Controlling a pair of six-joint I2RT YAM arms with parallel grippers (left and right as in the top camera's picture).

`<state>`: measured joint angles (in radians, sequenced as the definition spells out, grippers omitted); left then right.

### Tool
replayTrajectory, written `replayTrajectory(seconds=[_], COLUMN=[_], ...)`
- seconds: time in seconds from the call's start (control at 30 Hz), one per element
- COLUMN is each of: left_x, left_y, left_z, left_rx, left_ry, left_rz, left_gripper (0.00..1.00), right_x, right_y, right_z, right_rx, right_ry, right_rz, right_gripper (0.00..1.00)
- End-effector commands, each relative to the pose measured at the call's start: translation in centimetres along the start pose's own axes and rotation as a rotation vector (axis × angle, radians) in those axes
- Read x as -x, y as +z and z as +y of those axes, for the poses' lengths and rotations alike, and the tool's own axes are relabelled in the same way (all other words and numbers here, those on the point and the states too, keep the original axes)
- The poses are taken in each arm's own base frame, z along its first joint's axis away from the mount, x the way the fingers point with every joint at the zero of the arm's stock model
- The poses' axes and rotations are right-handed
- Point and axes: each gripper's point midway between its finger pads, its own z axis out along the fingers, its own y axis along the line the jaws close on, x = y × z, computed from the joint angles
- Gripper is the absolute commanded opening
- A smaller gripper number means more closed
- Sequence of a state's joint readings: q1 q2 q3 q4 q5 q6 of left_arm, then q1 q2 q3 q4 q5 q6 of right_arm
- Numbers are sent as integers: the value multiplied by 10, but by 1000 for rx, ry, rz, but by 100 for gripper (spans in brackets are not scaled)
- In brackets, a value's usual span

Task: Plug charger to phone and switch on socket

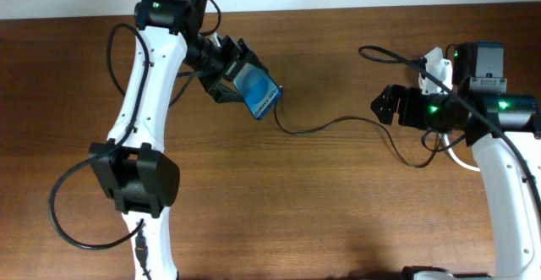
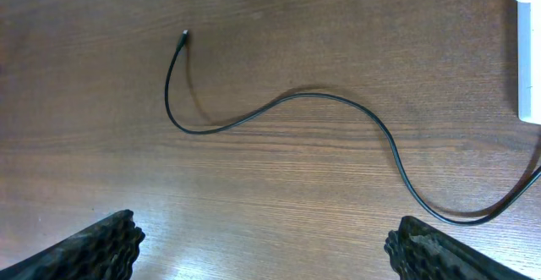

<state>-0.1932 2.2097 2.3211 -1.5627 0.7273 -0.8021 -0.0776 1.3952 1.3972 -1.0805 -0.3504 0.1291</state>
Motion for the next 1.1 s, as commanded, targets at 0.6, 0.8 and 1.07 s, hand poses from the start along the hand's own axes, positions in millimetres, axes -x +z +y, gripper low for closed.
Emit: replayTrajectory(seconds=[0.6, 0.8, 1.07], left_x=[-1, 24, 11], left_y=[-22, -10, 3], left_z=[-17, 2, -3], left_rx=[-115, 27, 57], left_ry=[-344, -433, -397], left_rz=[45, -189, -184], left_gripper=[0, 0, 0], right_x=[25, 22, -5], right_y=[-20, 34, 121], right_z=[91, 164, 223], right_rx=[480, 397, 439], right_ry=[13, 132, 140], right_rz=[-60, -39, 84], right_gripper=[97, 91, 76])
